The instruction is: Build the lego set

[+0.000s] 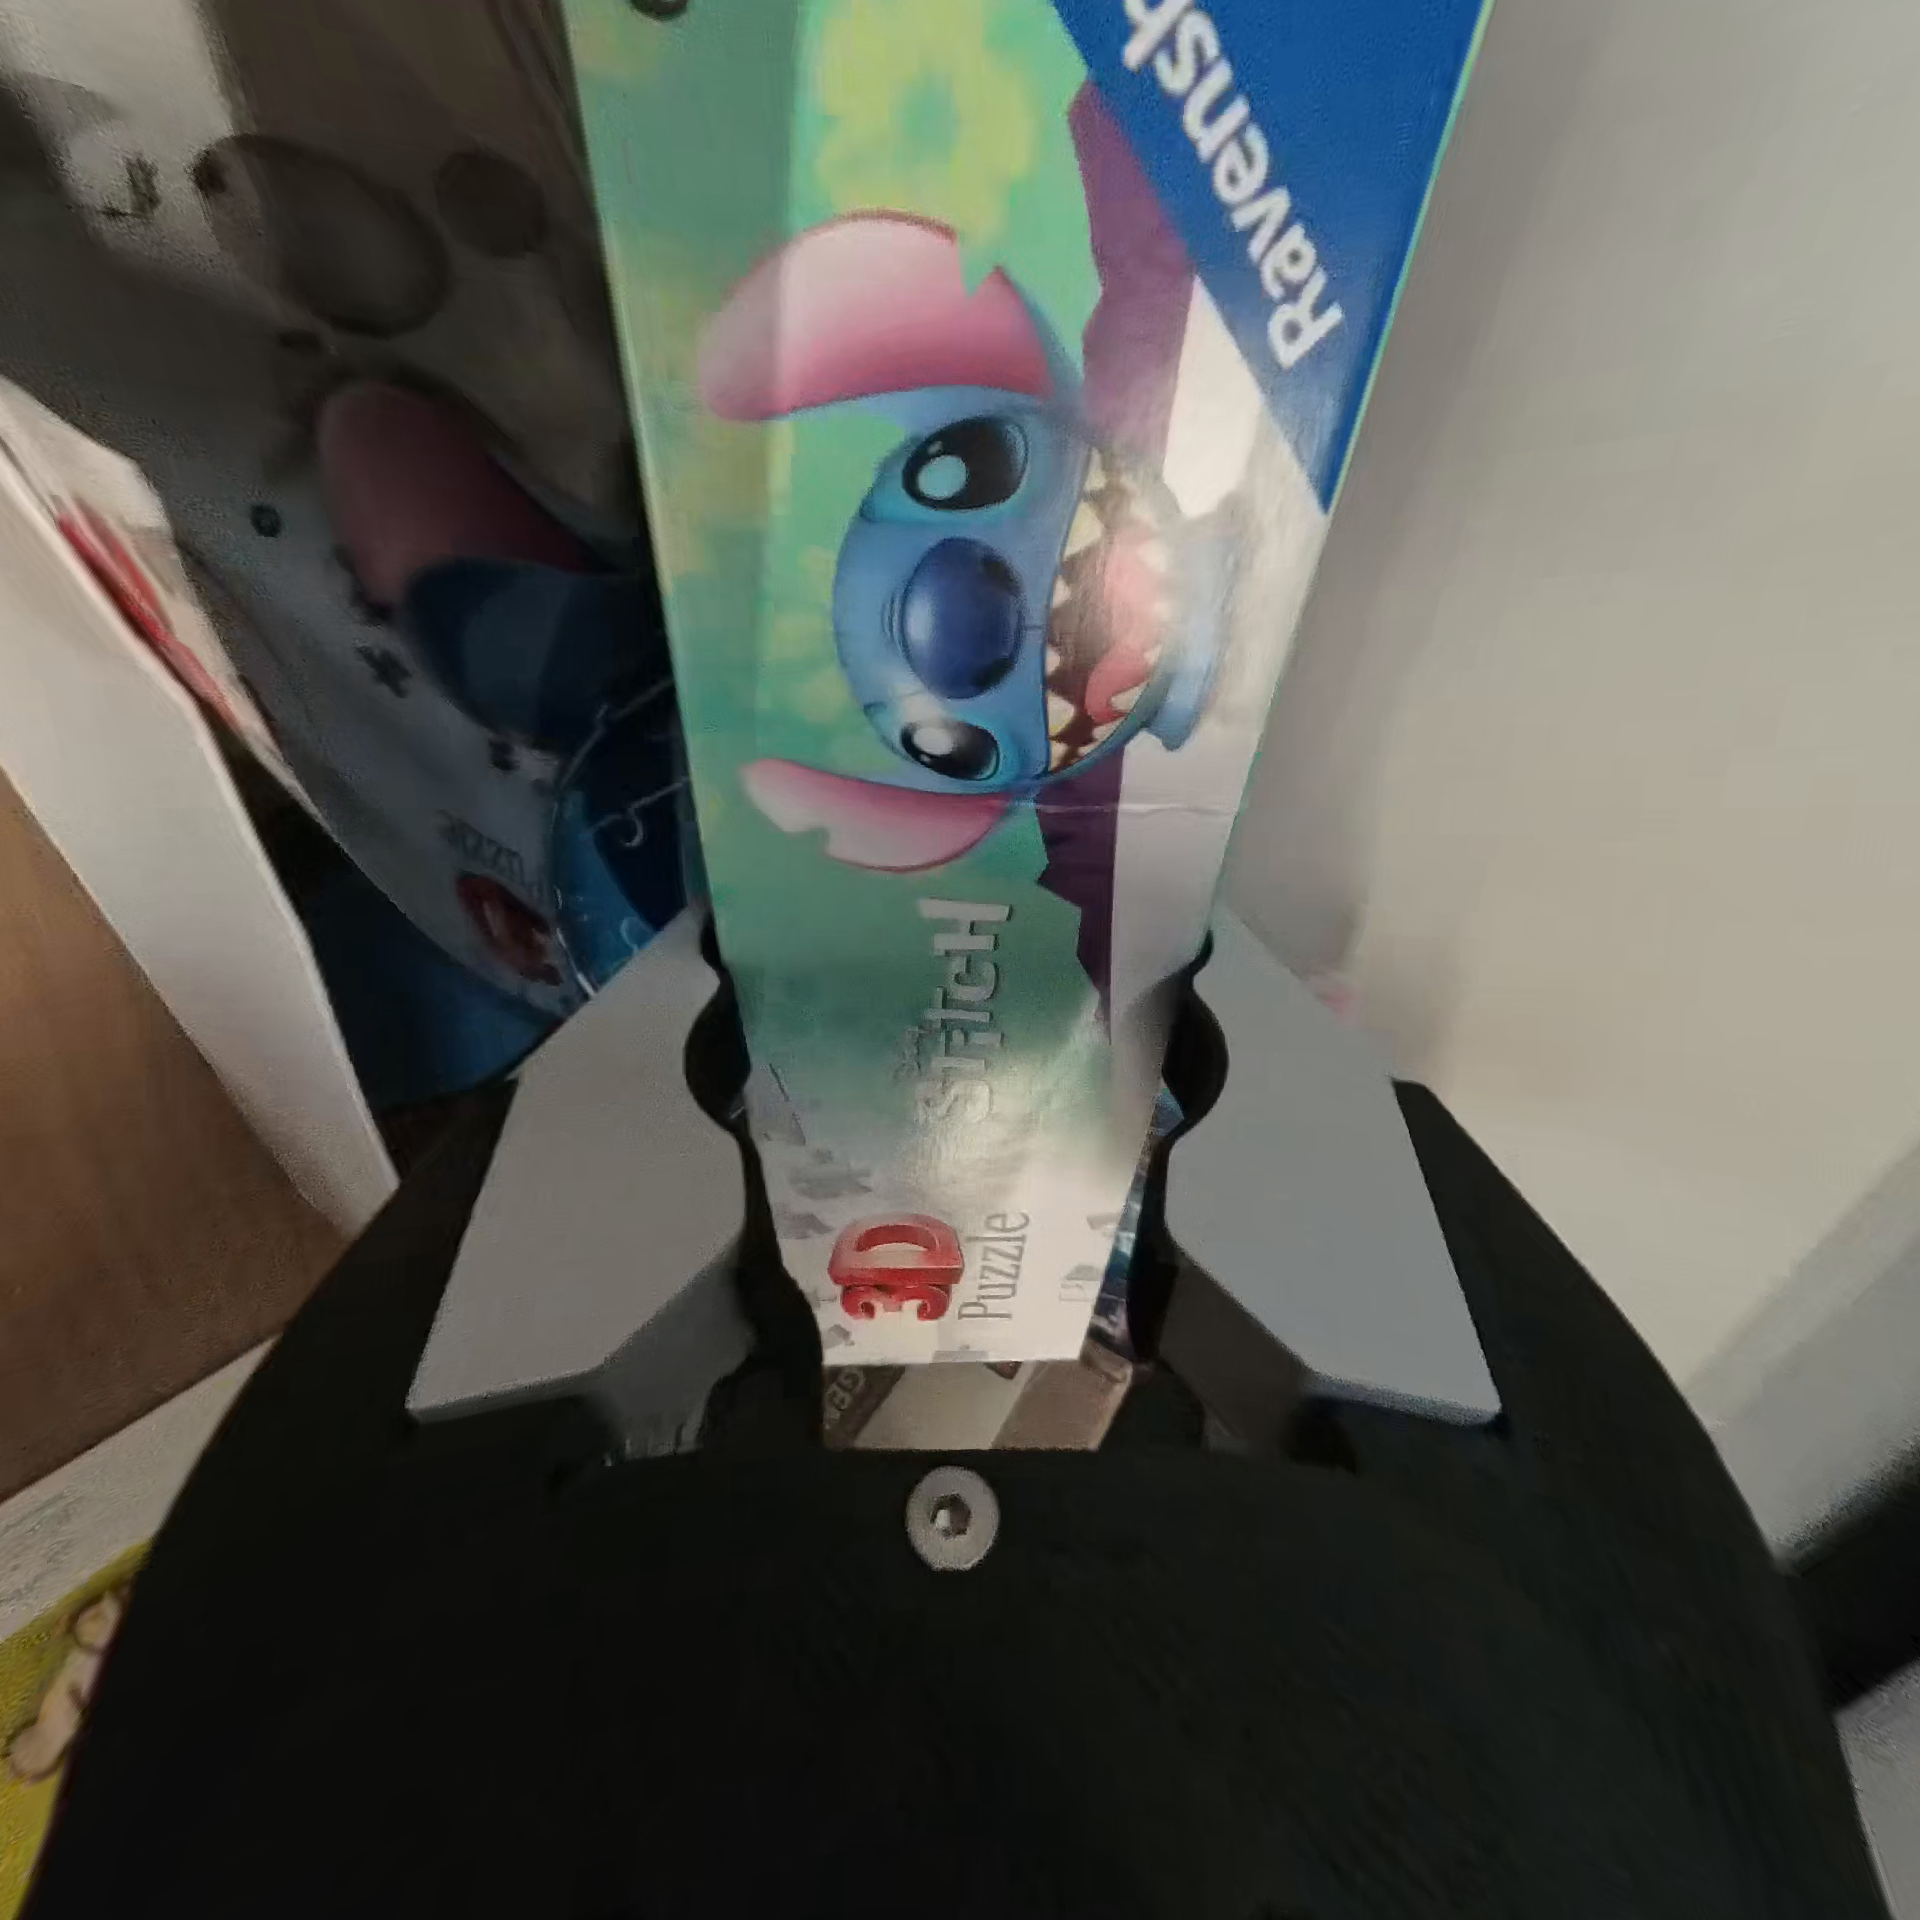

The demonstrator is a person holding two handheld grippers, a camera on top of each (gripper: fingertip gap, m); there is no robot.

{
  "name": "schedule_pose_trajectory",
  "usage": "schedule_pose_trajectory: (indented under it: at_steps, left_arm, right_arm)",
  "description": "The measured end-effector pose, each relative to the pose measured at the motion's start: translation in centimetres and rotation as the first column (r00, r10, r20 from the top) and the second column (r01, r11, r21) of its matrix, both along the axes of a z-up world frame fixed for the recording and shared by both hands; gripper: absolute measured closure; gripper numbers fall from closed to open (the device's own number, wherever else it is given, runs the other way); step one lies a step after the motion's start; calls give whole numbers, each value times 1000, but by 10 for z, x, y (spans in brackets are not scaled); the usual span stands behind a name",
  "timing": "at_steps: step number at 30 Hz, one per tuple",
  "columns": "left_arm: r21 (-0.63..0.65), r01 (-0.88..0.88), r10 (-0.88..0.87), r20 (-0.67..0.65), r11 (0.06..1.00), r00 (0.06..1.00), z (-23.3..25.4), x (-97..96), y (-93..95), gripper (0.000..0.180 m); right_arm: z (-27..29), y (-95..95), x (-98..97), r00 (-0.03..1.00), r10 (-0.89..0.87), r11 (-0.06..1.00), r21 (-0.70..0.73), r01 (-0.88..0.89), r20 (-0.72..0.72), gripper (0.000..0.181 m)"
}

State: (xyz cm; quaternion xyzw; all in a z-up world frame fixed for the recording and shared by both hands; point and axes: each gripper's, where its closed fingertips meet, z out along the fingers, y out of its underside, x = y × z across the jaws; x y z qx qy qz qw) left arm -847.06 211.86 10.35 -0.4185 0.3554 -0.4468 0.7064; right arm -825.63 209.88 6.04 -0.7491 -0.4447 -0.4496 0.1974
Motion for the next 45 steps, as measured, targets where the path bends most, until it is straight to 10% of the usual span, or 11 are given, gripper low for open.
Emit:
schedule_pose_trajectory:
  at_steps: [11,16,22,28,35,45]
  left_arm:
    - [8,-57,57,-38,998,998,-8,2,8,123]
    - [89,30,-11,-197,996,980,-26,29,-14,94]
    - [155,-194,218,-161,969,962,-20,13,6,101]
    - [46,-213,210,51,976,976,1,-23,12,108]
    - [102,-178,176,31,979,984,-2,-17,-1,110]
    - [200,-195,183,78,960,980,5,-23,-16,114]
  right_arm:
    - [15,-18,-5,998,-23,962,272,7,57,107]
    - [18,-28,-19,983,8,944,322,-69,186,116]
    - [29,-44,-28,1000,-9,931,364,0,22,105]
    - [59,-119,-75,925,216,696,714,78,-311,105]
    - [29,-288,-53,845,439,149,952,267,-306,129]
    - [-15,-381,-38,869,142,208,873,441,-473,124]
